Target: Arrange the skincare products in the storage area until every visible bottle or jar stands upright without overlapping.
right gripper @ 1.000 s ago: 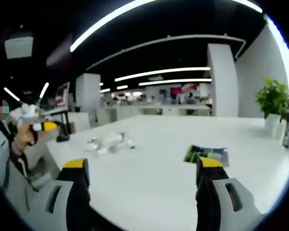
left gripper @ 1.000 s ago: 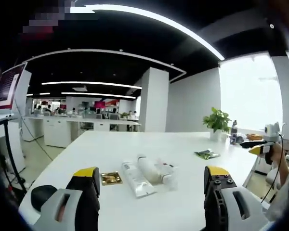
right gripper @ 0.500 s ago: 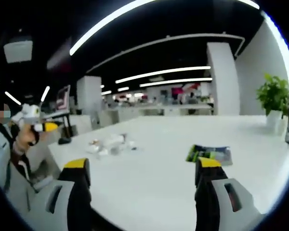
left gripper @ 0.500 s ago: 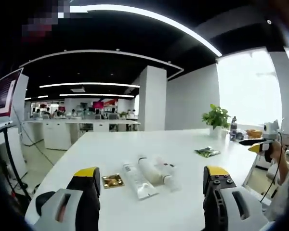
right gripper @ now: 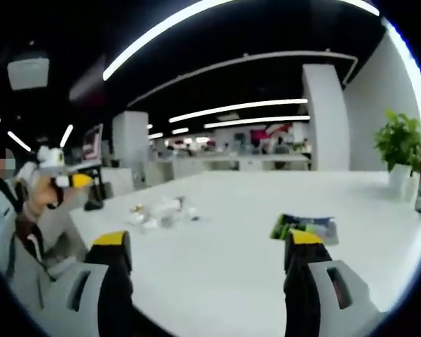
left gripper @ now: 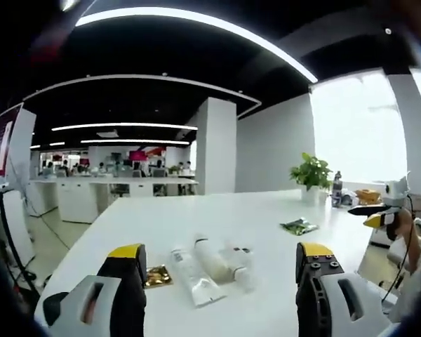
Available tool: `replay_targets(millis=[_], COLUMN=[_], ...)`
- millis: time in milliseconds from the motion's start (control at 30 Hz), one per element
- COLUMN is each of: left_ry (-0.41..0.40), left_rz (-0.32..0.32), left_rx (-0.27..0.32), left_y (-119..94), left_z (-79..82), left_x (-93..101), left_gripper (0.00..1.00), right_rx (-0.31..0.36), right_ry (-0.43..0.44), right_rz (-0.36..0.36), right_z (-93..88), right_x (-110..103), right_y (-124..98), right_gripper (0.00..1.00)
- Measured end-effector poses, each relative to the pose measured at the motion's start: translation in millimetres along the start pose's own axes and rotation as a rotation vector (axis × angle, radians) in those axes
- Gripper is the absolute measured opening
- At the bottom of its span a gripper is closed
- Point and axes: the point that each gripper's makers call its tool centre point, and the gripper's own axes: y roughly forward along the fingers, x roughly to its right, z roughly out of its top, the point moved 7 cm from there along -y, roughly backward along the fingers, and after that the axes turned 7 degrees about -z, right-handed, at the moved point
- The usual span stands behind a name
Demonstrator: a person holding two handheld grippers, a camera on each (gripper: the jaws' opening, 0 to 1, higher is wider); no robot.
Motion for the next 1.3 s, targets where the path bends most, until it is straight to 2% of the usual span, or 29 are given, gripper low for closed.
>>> replay_targets(millis=[67, 267, 400, 533, 667, 767, 933, 1033, 1300], left_ry=[-0.026, 0.013, 0.010, -0.022, -0.040, -0.032, -0.014, -0.013, -0.017], left_rz=[-0.002, 0.005, -0.011, -0.071, -0.096, -0.110, -0.100, -0.085, -0.058], left_rx=[0.010, 0.001, -0.014, -0.075, -0.083, -0.084, -0.094, -0.095, -0.130], left_y=[7, 23, 35, 50, 60, 67, 83, 91, 121], left_z=[0.4, 0.9, 0.2, -7.1, -8.5, -9.6, -9.8, -9.9, -17.1], left_x=[-1.1, -2.8, -5.1, 0.1, 3.6, 8.4, 5.8, 2.1, -10.6], left_gripper=[0.91, 0.91, 0.91, 0.90, 0.90, 0.90, 0.90, 0.90, 0.90], right_rx=[0.012, 0.017, 0.018, 0.032, 0.048, 0.084, 0.099, 0.098, 0.096], right_ry=[0.010, 0.004, -0.018, -0.025, -0.040, -0.017, 0.005, -0.016, -0.023], right_rz=[0.003, -0.001, 0.008, 0.053, 0.091, 0.101, 0.121, 0.148, 0.178], right_z=[1.0, 3.5, 8.3, 14.7, 21.3, 28.2, 32.2, 34.4, 34.6], right_x=[0, 4, 1, -8, -19, -25, -36, -47, -59], right_y=[2, 10, 18, 30, 39, 49, 68, 77, 91], right_gripper=[0.88, 0.88, 0.89, 0.89, 0.90, 0.91, 0.90, 0.90, 0.89])
